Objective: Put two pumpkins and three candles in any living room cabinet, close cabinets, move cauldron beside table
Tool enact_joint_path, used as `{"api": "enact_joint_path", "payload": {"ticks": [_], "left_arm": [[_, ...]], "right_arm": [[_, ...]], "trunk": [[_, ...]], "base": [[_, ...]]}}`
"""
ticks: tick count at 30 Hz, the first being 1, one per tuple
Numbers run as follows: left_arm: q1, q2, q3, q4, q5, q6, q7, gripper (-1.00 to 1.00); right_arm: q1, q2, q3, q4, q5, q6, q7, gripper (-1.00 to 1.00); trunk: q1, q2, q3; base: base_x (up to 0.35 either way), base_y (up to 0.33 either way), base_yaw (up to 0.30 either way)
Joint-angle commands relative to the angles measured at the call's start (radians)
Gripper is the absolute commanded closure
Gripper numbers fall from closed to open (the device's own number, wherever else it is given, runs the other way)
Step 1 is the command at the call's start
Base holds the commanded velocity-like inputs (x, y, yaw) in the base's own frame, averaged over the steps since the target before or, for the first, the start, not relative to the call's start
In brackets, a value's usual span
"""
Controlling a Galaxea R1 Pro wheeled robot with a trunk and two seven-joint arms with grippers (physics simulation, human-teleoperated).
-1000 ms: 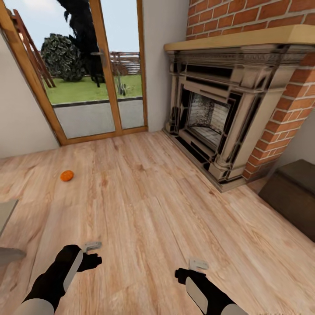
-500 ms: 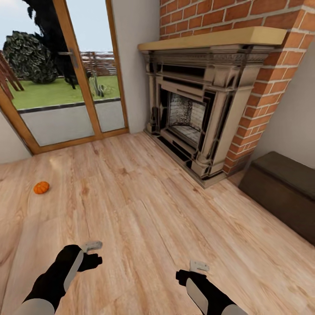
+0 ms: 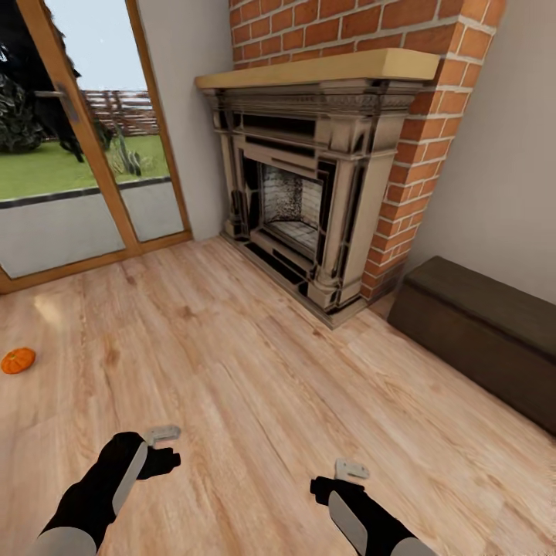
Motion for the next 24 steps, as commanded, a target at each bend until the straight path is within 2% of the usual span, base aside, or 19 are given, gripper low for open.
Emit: {"api": "enact_joint_path", "payload": {"ticks": [1,8,24], "left_arm": [[0.000,0.000,0.000,0.000,0.000,0.000,0.000,-1.00],[0.000,0.000,0.000,0.000,0.000,0.000,0.000,-1.00],[0.000,0.001,-0.001,0.000,0.000,0.000,0.000,-1.00]], "right_arm": [[0.000,0.000,0.000,0.000,-0.001,0.000,0.000,-1.00],[0.000,-0.001,-0.001,0.012,-0.004,-0.059,0.000,-1.00],[-0.001,-0.001,-0.003,0.035,-0.008,-0.074,0.005,-1.00]], "trunk": [[0.000,0.000,0.000],[0.000,0.000,0.000],[0.000,0.000,0.000]], "base": [[0.282,0.071,-0.287],[0.300,0.087,-0.287],[0.300,0.093,-0.287]]}}
